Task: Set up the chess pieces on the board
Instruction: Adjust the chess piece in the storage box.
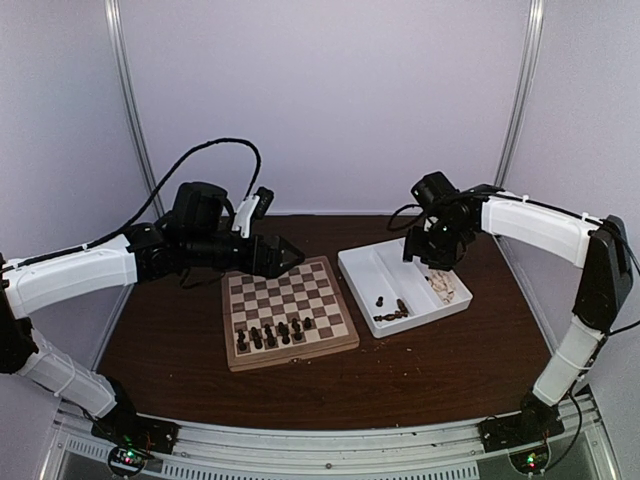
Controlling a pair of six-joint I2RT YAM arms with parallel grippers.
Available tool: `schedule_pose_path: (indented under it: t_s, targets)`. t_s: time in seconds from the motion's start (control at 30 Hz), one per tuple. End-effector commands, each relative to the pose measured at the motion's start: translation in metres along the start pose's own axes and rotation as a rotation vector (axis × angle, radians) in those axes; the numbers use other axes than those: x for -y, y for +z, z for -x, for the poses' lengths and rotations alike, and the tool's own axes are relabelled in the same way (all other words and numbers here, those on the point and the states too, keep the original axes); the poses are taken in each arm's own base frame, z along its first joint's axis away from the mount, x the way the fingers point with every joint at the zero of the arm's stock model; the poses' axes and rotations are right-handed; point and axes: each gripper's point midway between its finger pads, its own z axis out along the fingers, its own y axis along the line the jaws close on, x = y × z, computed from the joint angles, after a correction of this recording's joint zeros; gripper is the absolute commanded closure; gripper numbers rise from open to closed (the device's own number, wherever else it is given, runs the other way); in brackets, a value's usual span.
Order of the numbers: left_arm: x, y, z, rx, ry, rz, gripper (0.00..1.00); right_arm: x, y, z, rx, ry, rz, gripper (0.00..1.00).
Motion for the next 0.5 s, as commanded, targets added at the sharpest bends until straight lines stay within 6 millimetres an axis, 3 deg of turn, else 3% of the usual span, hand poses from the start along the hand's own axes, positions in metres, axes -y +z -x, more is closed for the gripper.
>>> schedule_pose_path:
  t_s: [0.0,0.13,0.33,0.47]
  targets:
    - [-0.002,-0.004,0.006,0.03,0.008,0.008,0.02,-0.028,0.002,-0.001,0.01,-0.019,0.097,0.38]
    - [-0.006,-0.008,0.006,0.036,0.013,0.037,0.02,-0.036,0.012,-0.008,-0.01,-0.028,0.08,0.38]
    - [-0.029,-0.027,0.008,0.106,0.004,0.172,0.02,-0.038,0.03,-0.023,-0.042,-0.052,-0.014,0.38]
    - [-0.031,-0.033,0.006,0.112,0.009,0.183,0.02,-0.043,0.043,-0.032,-0.06,-0.068,-0.031,0.39]
